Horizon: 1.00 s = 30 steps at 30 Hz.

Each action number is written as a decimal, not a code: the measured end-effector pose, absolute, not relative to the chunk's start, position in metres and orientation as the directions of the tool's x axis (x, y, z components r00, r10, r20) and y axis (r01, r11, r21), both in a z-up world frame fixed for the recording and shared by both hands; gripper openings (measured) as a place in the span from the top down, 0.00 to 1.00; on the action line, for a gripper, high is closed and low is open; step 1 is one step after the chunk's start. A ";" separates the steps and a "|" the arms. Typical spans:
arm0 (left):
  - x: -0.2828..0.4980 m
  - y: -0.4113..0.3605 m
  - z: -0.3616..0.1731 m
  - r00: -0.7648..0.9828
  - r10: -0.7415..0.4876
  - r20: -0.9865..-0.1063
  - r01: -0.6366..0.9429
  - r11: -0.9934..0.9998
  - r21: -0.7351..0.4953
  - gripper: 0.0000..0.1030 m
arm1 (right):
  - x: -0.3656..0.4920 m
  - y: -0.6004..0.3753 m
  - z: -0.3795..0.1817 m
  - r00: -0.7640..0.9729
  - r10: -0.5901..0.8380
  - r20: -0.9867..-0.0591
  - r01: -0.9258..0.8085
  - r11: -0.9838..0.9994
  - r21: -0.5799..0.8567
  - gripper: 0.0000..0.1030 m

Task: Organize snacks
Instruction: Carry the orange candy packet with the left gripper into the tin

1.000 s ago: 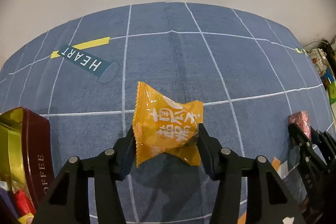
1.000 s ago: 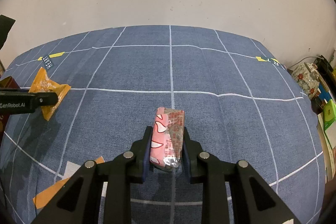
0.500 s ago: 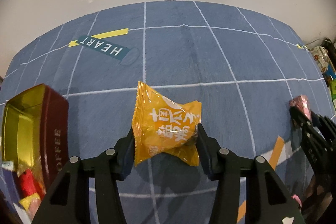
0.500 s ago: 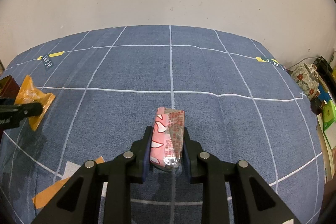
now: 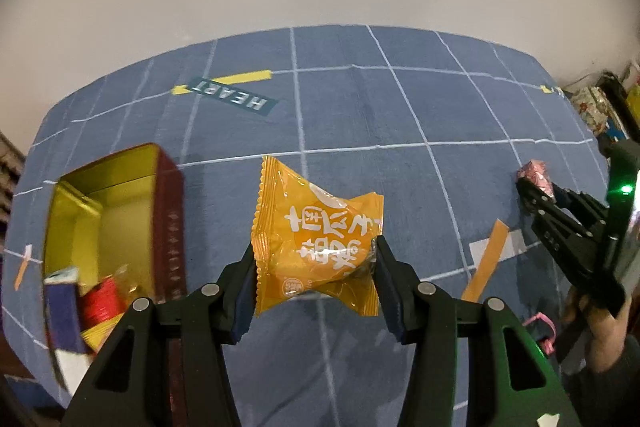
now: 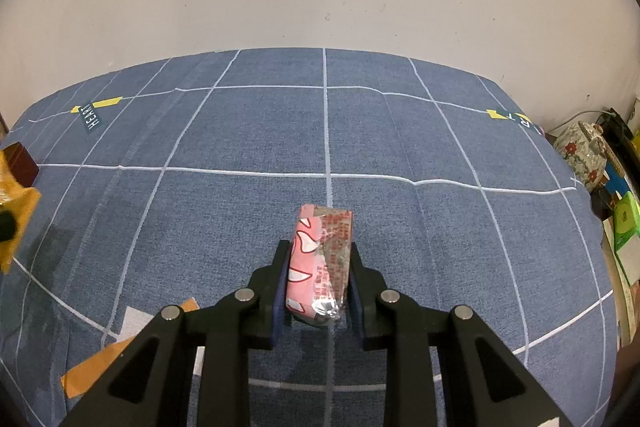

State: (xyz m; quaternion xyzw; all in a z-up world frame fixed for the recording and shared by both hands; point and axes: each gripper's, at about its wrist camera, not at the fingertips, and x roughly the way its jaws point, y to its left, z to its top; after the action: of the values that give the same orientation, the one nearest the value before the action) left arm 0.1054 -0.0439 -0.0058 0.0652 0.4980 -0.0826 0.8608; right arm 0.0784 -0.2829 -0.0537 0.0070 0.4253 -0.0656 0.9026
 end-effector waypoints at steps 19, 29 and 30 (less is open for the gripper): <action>0.078 0.102 0.058 0.505 0.056 -0.861 -0.015 0.998 0.056 0.53 | 0.079 -0.281 -0.053 0.628 -0.129 -0.767 0.122 0.990 -0.067 0.75; 0.068 0.150 0.038 0.431 0.064 -0.900 -0.059 0.997 0.043 0.53 | 0.079 -0.278 -0.052 0.628 -0.140 -0.766 0.122 0.989 -0.081 0.74; 0.068 0.148 0.036 0.427 0.062 -0.902 -0.054 0.998 0.043 0.53 | 0.079 -0.277 -0.052 0.627 -0.145 -0.765 0.122 0.989 -0.088 0.74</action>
State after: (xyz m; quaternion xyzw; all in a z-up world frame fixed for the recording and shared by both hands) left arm 0.0682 0.1483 0.0356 0.0040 0.5344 0.0343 0.8445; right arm 0.0789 -0.2774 -0.0520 -0.0140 0.4253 -0.0740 0.9019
